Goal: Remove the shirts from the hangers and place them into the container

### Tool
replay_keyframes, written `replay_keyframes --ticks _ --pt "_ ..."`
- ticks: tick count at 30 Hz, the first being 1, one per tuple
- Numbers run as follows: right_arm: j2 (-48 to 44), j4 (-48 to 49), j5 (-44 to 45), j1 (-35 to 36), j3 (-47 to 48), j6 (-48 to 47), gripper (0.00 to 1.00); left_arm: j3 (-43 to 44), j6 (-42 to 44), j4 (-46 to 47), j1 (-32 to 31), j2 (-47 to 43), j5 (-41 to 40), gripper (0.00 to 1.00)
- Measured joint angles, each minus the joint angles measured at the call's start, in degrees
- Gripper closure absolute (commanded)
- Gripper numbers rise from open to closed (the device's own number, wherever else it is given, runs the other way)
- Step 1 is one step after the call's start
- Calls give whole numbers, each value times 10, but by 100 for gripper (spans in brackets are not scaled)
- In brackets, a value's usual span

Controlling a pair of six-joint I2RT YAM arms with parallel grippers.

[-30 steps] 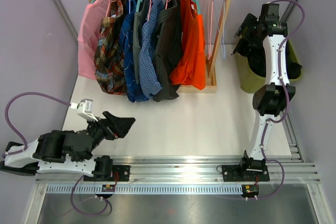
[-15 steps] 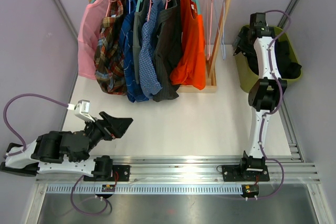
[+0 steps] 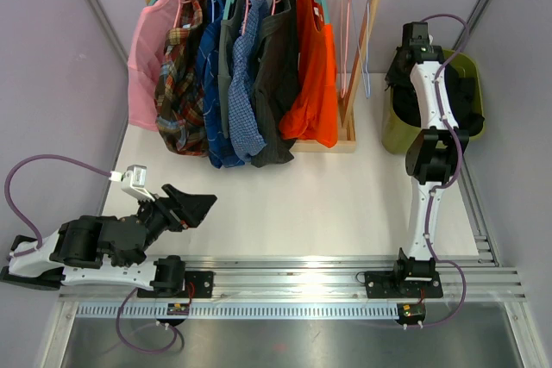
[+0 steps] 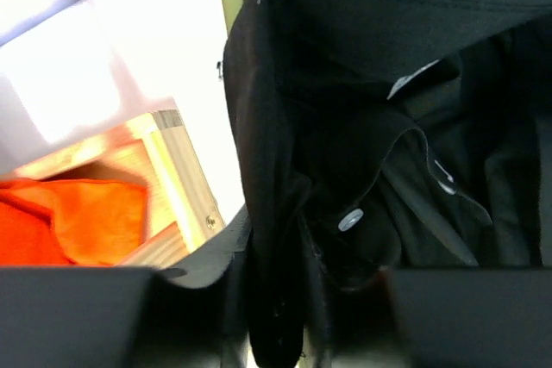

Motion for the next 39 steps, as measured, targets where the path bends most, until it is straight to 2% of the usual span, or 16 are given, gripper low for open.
replay_keyframes --ticks 5,7,9,10,13,14,18,19,20,24,30,39 --pt "-32 5 11 -11 -7 22 50 0 0 0 0 1 0 1" --pt "-39 8 13 -17 -6 24 47 0 0 0 0 1 0 1" --pt "-43 12 14 -23 -5 28 52 0 -2 0 0 1 0 1" --pt "-43 13 14 -25 -6 29 61 0 -2 0 0 1 0 1" --pt "-45 22 16 -28 -17 33 65 0 -2 0 0 3 0 1" --pt "-45 24 16 -28 -21 33 70 0 -3 0 0 5 0 1" --pt "-45 26 16 -30 -30 37 77 0 -4 -1 0 10 0 1" --pt "-45 27 15 -31 -30 37 81 0 -4 -1 0 11 0 1" --pt "-45 29 13 -32 -31 39 89 0 -5 -1 0 12 0 1" --pt "-45 41 8 -39 -46 47 100 0 -8 -2 0 12 0 1" --pt "-43 44 16 -58 -74 65 100 0 -13 -5 0 12 0 1" --pt "-30 46 113 -100 -132 116 100 2 -17 -17 0 24 -1 1"
